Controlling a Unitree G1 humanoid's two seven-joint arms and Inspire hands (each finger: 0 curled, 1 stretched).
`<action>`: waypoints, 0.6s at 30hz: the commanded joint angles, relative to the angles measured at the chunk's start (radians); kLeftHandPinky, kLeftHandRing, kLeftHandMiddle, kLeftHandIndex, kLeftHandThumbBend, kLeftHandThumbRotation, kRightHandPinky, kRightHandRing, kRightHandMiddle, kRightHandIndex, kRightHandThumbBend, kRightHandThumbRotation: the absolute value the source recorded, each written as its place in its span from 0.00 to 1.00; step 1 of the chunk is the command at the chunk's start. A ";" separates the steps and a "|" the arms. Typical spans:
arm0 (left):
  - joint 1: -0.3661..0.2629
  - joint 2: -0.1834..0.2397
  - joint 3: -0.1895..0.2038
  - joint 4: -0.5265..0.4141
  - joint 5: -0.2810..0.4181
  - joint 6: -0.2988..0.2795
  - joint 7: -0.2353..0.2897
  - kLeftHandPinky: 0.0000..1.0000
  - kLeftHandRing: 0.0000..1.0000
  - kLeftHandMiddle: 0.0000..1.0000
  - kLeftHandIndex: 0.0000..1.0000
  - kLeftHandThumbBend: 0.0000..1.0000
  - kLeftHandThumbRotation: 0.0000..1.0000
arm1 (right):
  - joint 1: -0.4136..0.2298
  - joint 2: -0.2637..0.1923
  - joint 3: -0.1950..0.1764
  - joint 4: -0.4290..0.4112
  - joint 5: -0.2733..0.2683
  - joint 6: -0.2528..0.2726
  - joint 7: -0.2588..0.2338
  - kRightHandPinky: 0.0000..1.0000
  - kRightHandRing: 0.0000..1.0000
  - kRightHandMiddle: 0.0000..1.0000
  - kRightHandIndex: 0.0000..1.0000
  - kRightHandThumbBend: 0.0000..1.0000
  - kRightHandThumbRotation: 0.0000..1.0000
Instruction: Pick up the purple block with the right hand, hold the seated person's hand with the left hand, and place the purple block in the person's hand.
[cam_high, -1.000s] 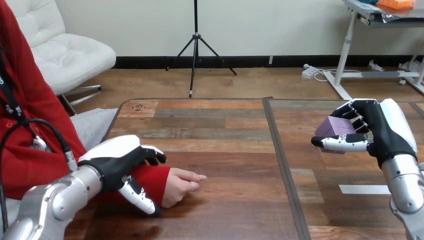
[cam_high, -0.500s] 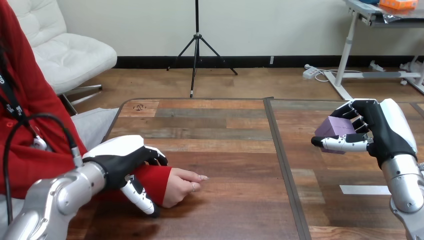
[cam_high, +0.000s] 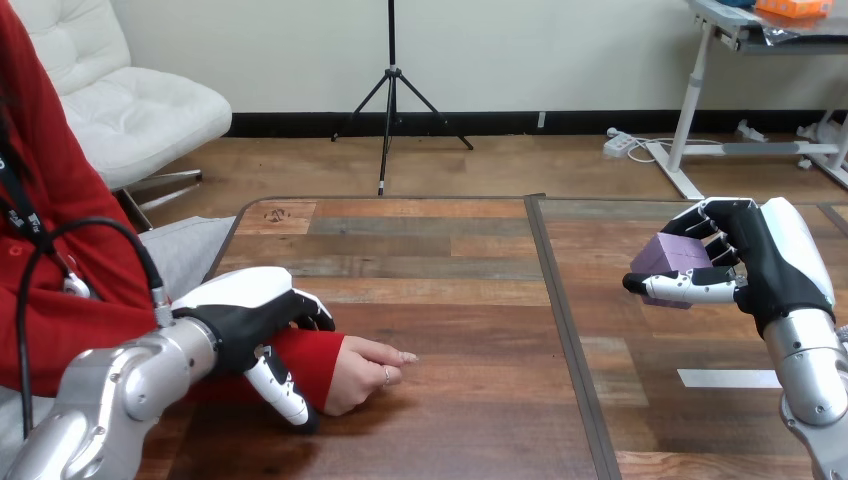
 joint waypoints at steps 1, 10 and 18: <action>-0.072 0.019 -0.021 0.018 0.019 0.002 0.015 0.65 0.75 0.78 0.75 0.85 0.14 | -0.060 -0.009 -0.022 -0.045 0.016 -0.013 -0.005 0.38 0.42 0.46 0.46 0.81 0.00; -0.085 0.016 -0.045 0.038 0.050 0.000 0.029 0.61 0.72 0.75 0.72 0.84 0.13 | -0.056 -0.007 -0.023 -0.052 0.018 -0.006 -0.004 0.38 0.42 0.46 0.46 0.81 0.00; -0.094 0.010 -0.063 0.063 0.069 -0.005 0.054 0.56 0.65 0.70 0.68 0.83 0.06 | -0.055 -0.004 -0.026 -0.051 0.024 -0.004 -0.002 0.38 0.42 0.46 0.46 0.81 0.00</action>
